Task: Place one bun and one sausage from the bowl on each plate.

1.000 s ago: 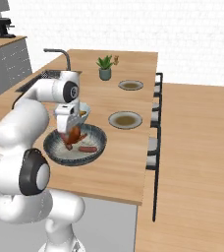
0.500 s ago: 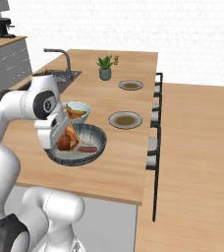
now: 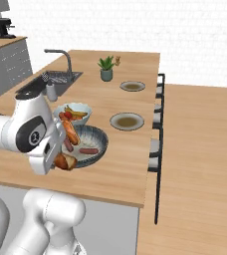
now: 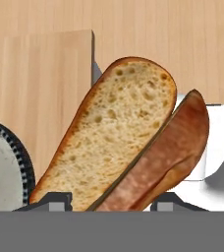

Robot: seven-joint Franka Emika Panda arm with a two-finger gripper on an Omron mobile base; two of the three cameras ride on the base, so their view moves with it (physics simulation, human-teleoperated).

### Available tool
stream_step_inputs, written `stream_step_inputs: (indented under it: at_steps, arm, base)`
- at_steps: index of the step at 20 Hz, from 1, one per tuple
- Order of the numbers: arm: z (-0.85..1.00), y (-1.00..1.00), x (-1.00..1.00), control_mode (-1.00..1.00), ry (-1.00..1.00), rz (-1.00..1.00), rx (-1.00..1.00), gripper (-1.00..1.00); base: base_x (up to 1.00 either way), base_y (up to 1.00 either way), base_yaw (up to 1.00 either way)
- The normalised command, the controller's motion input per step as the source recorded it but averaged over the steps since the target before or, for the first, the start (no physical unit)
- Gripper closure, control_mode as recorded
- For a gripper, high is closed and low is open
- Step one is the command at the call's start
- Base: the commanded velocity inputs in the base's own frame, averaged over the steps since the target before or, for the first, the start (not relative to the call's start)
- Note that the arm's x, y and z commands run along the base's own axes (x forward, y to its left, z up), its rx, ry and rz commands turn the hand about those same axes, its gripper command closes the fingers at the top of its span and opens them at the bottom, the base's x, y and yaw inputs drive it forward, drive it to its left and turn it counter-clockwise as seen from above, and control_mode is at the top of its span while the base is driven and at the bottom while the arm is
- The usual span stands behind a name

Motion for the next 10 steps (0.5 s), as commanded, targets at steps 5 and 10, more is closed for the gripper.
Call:
stream_step_inputs:
  at_steps: [5,10]
  arm:
    - [0.0,0.0,-0.01,1.0,0.0,0.0,0.0,1.0]
    - [0.0,0.0,0.0,1.0,0.0,0.0,0.0,1.0]
  base:
    - [0.0,0.0,0.02]
    - [-0.52,-0.59,0.09]
